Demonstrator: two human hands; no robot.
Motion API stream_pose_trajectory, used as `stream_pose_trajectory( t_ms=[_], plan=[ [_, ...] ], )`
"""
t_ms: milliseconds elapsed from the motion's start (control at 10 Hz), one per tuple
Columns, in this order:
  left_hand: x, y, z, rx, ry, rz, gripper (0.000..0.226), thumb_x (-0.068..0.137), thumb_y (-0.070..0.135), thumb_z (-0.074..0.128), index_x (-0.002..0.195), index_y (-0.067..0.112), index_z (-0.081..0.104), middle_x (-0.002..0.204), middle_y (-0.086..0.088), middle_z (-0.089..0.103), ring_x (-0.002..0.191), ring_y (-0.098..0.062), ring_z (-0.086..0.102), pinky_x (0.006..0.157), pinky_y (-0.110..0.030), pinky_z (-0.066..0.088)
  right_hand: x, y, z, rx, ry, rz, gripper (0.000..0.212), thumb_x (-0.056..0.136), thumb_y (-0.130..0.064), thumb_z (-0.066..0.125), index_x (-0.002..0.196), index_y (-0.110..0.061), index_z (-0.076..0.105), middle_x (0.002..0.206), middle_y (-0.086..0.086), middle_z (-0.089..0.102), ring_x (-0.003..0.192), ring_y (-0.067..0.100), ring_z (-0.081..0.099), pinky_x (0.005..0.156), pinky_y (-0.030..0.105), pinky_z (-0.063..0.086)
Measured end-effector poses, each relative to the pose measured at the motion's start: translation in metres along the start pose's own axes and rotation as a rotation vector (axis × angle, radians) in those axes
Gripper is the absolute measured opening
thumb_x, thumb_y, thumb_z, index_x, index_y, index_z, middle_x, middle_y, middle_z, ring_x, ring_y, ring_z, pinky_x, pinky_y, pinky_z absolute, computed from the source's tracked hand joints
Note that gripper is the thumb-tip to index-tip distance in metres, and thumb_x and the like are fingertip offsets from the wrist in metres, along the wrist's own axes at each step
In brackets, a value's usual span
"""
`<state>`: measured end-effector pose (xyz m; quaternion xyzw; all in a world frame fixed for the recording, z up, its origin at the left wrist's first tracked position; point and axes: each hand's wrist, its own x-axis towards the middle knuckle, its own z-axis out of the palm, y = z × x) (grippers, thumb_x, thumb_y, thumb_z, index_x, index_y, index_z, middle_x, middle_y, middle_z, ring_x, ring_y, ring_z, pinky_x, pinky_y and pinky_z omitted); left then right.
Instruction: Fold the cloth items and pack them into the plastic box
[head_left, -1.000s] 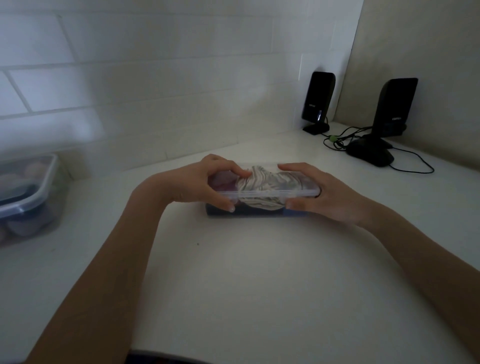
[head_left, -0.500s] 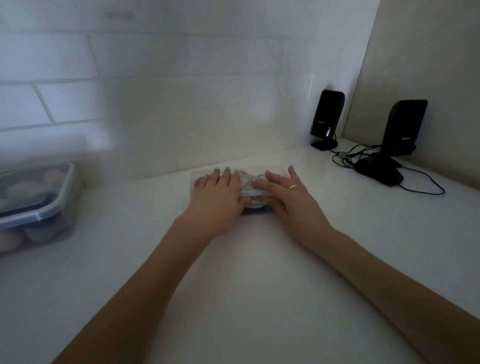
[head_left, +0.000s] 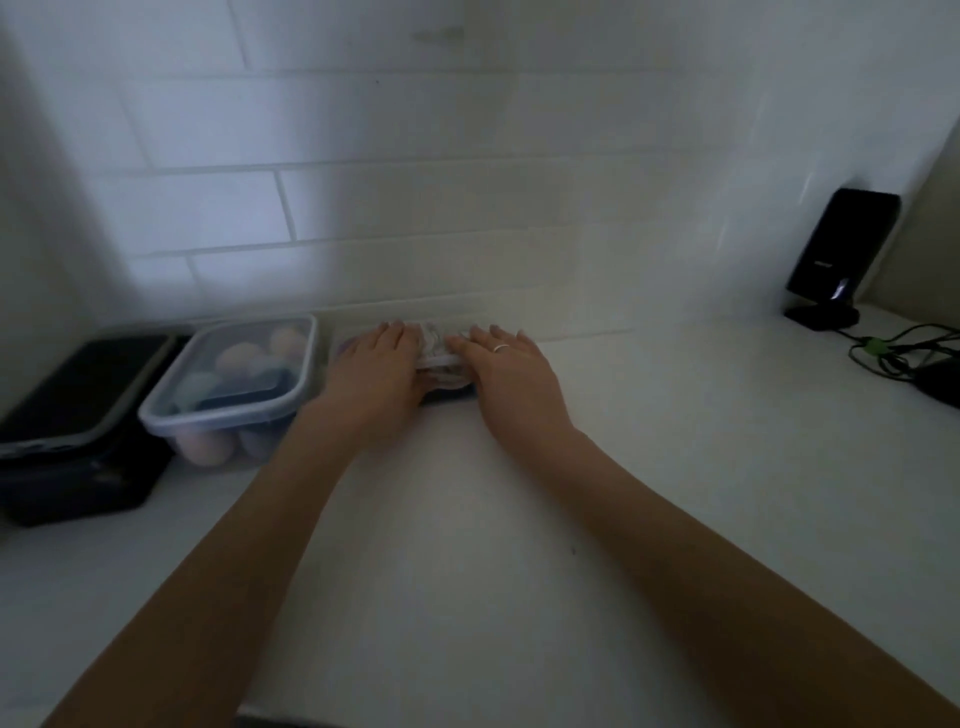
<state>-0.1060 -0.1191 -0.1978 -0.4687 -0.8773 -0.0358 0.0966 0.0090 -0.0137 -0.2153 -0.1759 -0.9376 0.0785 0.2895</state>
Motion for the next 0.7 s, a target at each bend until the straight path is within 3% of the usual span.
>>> stream_pose_trajectory(
  t_ms=[100, 200, 300, 400, 500, 600, 700],
  plan=[
    [0.003, -0.014, 0.0, -0.024, 0.023, -0.046, 0.077, 0.087, 0.049, 0.053, 0.141, 0.001, 0.028, 0.149, -0.02, 0.031, 0.14, -0.034, 0.025, 0.112, -0.042, 0.022, 0.015, -0.012, 0.014, -0.088, -0.015, -0.024, 0.051, 0.091, -0.012, 0.023, 0.137, -0.021, 0.044, 0.142, 0.008, 0.047, 0.135, 0.027, 0.036, 0.113, 0.038, 0.018],
    [0.004, -0.009, 0.002, -0.038, 0.118, -0.104, 0.067, 0.089, 0.051, 0.044, 0.128, -0.004, 0.044, 0.131, -0.024, 0.048, 0.129, -0.036, 0.038, 0.103, -0.042, 0.031, 0.017, -0.014, 0.023, -0.127, 0.02, -0.022, 0.07, 0.078, -0.023, 0.006, 0.132, -0.019, 0.05, 0.135, 0.011, 0.054, 0.13, 0.031, 0.043, 0.11, 0.042, 0.024],
    [0.003, -0.004, 0.004, -0.053, 0.183, -0.098, 0.077, 0.082, 0.055, 0.022, 0.112, -0.008, 0.056, 0.111, -0.029, 0.059, 0.108, -0.04, 0.054, 0.087, -0.044, 0.044, 0.015, -0.009, 0.03, -0.128, 0.095, -0.023, 0.061, 0.079, -0.017, 0.018, 0.124, -0.016, 0.059, 0.126, 0.014, 0.062, 0.121, 0.035, 0.053, 0.107, 0.046, 0.032],
    [0.005, -0.008, 0.009, -0.045, 0.212, -0.081, 0.084, 0.076, 0.056, 0.015, 0.11, -0.009, 0.058, 0.107, -0.03, 0.061, 0.103, -0.042, 0.058, 0.086, -0.045, 0.046, 0.015, -0.011, 0.034, -0.103, 0.159, -0.009, 0.052, 0.079, -0.013, 0.029, 0.117, -0.015, 0.065, 0.116, 0.014, 0.068, 0.113, 0.037, 0.06, 0.101, 0.05, 0.039],
    [0.004, -0.007, 0.01, -0.047, 0.184, -0.105, 0.085, 0.08, 0.057, 0.013, 0.119, -0.007, 0.053, 0.12, -0.028, 0.058, 0.113, -0.041, 0.053, 0.095, -0.045, 0.04, 0.012, -0.01, 0.033, -0.072, 0.144, -0.019, 0.055, 0.082, -0.012, 0.025, 0.123, -0.015, 0.061, 0.124, 0.013, 0.063, 0.122, 0.036, 0.053, 0.107, 0.048, 0.032],
    [0.002, -0.005, 0.01, -0.106, 0.179, -0.109, 0.058, 0.094, 0.045, 0.034, 0.126, -0.002, 0.047, 0.131, -0.023, 0.051, 0.122, -0.037, 0.046, 0.104, -0.042, 0.03, 0.014, -0.009, 0.023, 0.001, 0.015, -0.023, 0.042, 0.094, -0.016, 0.035, 0.132, -0.019, 0.052, 0.136, 0.009, 0.055, 0.131, 0.028, 0.044, 0.112, 0.041, 0.022],
    [0.001, -0.008, -0.003, -0.356, 0.223, -0.079, 0.03, 0.09, 0.021, 0.05, 0.116, 0.007, 0.055, 0.124, -0.016, 0.057, 0.117, -0.034, 0.051, 0.099, -0.036, 0.036, 0.034, -0.004, -0.016, 0.411, -0.073, 0.018, 0.026, 0.096, -0.017, 0.045, 0.113, -0.019, 0.064, 0.119, 0.013, 0.066, 0.109, 0.028, 0.06, 0.102, 0.043, 0.041]
  ],
)
